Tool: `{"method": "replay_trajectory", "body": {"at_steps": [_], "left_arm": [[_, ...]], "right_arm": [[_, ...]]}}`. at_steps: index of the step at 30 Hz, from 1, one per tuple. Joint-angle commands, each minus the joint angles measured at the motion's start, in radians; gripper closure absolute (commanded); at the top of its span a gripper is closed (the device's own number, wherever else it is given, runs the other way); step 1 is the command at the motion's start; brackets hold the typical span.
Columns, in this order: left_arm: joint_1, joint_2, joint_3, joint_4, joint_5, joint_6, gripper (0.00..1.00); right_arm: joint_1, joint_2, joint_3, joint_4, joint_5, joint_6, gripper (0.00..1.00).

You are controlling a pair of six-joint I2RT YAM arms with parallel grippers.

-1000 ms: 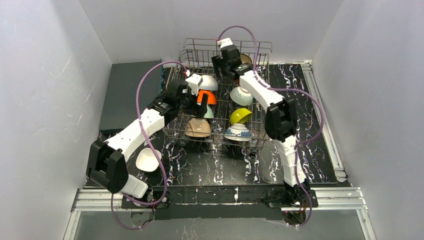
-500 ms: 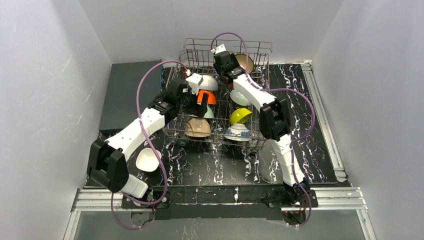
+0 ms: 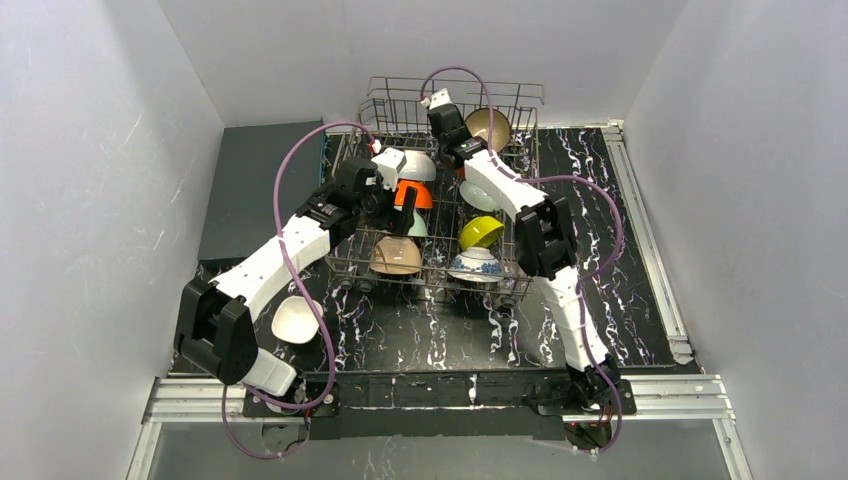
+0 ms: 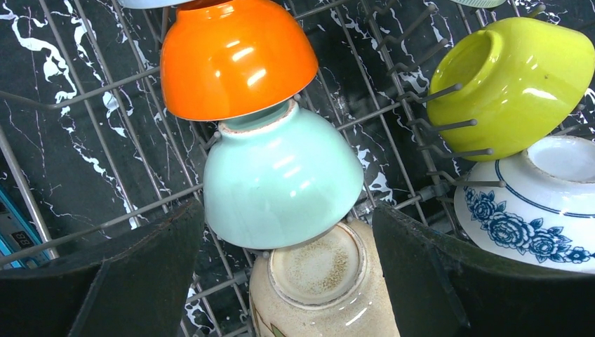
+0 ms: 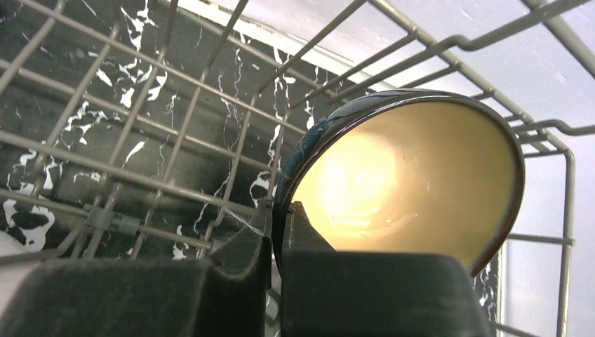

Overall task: Load the bowls into the dish rack
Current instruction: Pick up the bowl from the dish rack.

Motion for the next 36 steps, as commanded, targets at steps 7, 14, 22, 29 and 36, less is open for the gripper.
{"method": "replay_trajectory", "body": {"at_steps": [7, 14, 22, 29, 36], "left_arm": [[0.008, -0.011, 0.03, -0.009, -0.012, 0.012, 0.13], [0.008, -0.013, 0.03, -0.008, -0.015, 0.011, 0.13], [0.007, -0.016, 0.029, -0.006, -0.015, 0.014, 0.13], [0.007, -0.016, 0.029, -0.008, -0.017, 0.015, 0.13], [0.007, -0.016, 0.029, -0.006, -0.018, 0.017, 0.13]], "right_arm": [[-0.054, -0.167, -0.074, 0.109, -0.231, 0.18, 0.99], [-0.163, -0.292, -0.258, 0.335, -0.549, 0.474, 0.99], [-0.322, -0.296, -0.481, 0.853, -0.931, 1.012, 0.99], [-0.359, -0.197, -0.483, 1.166, -1.053, 1.36, 0.99], [-0.356, -0.135, -0.489, 1.354, -1.072, 1.563, 0.99]]}}
